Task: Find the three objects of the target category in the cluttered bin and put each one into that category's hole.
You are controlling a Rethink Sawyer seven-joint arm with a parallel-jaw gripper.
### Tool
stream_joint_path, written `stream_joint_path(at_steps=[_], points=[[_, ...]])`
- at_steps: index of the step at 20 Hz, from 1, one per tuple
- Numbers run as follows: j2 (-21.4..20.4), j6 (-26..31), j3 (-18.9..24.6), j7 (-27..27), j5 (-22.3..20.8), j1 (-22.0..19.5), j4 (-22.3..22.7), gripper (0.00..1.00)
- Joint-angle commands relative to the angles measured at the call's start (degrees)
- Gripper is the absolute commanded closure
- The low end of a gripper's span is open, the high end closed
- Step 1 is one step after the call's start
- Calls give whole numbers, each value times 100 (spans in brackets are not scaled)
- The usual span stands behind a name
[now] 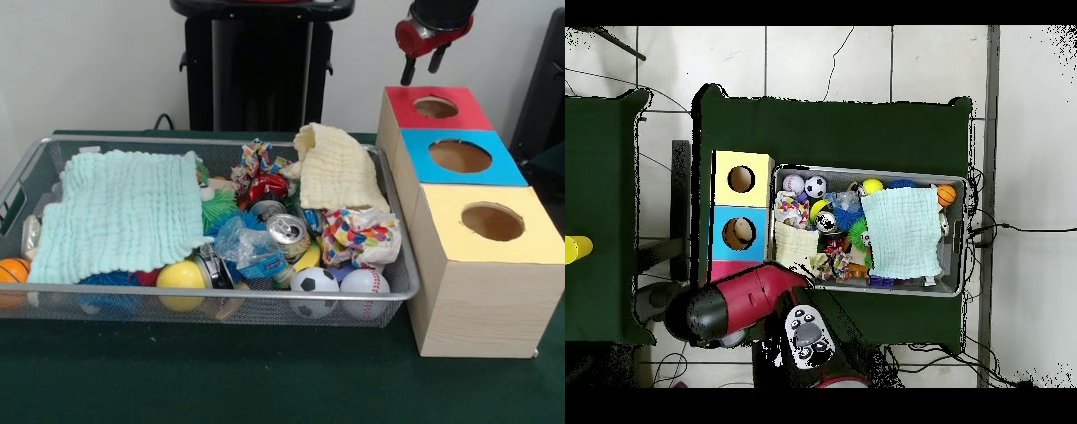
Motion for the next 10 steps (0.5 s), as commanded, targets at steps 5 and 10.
stream_joint_path(at_steps=[5,10], points=[[-260,188,-470,567,-488,100,-362,0],[-319,-88,-639,519,-724,-1,-528,0]])
